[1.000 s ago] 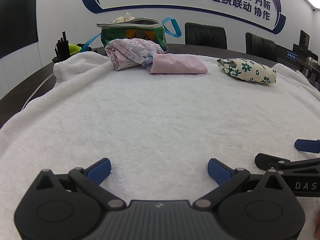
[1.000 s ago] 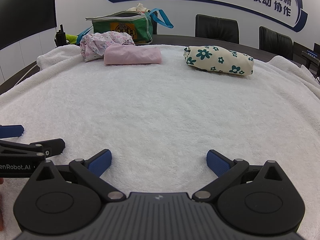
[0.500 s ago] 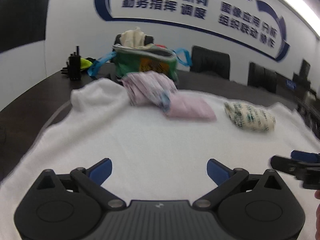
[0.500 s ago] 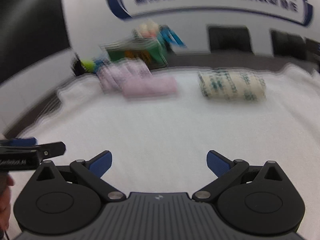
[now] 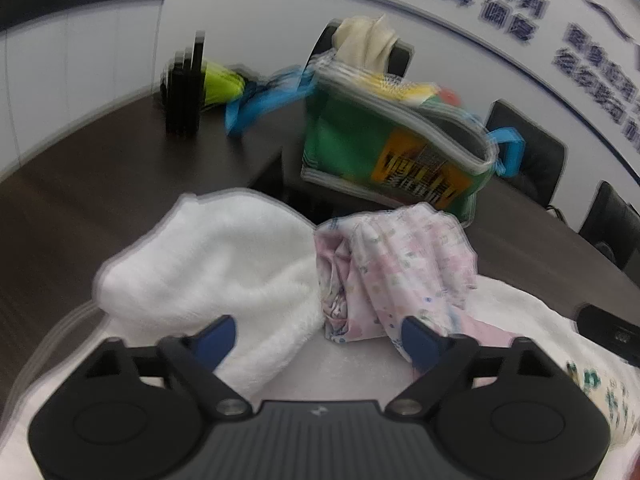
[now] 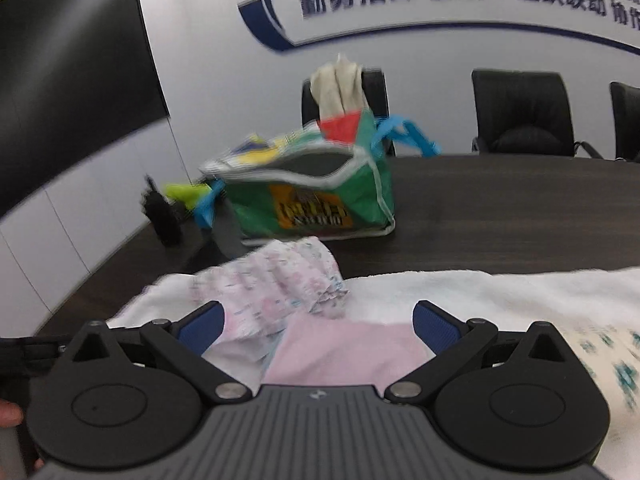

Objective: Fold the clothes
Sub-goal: 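Reach both grippers to the crumpled pink floral dress and grasp it, then lift the dress with both grippers and shake it out over the towel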

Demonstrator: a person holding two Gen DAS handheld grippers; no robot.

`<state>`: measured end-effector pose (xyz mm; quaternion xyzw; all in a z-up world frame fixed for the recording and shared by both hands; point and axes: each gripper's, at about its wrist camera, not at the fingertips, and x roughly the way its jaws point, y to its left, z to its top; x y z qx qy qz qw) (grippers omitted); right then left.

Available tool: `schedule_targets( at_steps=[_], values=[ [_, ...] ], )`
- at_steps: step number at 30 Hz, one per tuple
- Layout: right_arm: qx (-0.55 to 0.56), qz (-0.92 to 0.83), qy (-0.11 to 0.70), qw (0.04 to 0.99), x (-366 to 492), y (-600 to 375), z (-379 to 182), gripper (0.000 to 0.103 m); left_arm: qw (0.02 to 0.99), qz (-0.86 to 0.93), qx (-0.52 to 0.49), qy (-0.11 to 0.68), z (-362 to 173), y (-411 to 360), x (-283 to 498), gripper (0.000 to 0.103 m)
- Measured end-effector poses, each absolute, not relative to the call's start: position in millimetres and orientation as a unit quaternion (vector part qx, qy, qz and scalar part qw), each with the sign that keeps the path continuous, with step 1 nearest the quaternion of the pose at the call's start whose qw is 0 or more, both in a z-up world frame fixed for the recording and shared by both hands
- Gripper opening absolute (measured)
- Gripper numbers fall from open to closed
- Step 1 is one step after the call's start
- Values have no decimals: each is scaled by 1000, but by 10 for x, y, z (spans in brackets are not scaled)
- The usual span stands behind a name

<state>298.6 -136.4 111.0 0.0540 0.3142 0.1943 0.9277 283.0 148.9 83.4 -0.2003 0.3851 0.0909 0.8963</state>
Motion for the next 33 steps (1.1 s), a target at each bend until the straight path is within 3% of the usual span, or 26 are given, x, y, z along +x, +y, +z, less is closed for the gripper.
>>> schedule_targets(
  at_steps=[3, 6, 7, 8, 10, 14, 21, 22, 24, 25, 28, 33],
  values=[
    [67, 181, 353, 916, 3598, -1191, 742, 96, 878, 74, -245, 405, 631, 1538, 3027, 62],
    [107, 178, 392, 896, 4088, -1068, 372, 83, 870, 80, -260, 411, 506, 1570, 3162, 25],
    [116, 177, 404, 890, 4218, -1024, 272, 69, 869, 83, -259, 414, 493, 1583, 3192, 14],
    [125, 177, 415, 884, 4339, -983, 180, 41, 868, 79, -266, 412, 496, 1618, 3219, 4],
    [155, 206, 417, 871, 4428, -933, 144, 4, 871, 50, -293, 392, 576, 1701, 3173, 3],
    [135, 272, 314, 900, 4002, -804, 786, 3, 893, -13, -318, 318, 1083, 1767, 2814, 3],
    [93, 390, 145, 905, 2335, -924, 2450, 3, 926, -124, -317, 164, 2321, 1816, 1568, 3],
    [96, 401, 124, 903, 2058, -1022, 2653, 3, 933, -127, -308, 138, 2511, 1814, 1296, 11],
    [101, 420, 83, 898, 1507, -1226, 3044, 3, 943, -130, -291, 97, 2812, 1816, 809, 65],
    [104, 417, 70, 900, 1239, -1361, 3160, 3, 945, -141, -285, 80, 2880, 1804, 575, 103],
    [103, 406, 35, 908, 443, -1707, 3444, 3, 947, -174, -269, 33, 3086, 1762, -115, 101],
    [80, 397, 15, 914, -576, -1873, 3599, 3, 951, -219, -213, 38, 3197, 1333, -786, 100]
  ],
)
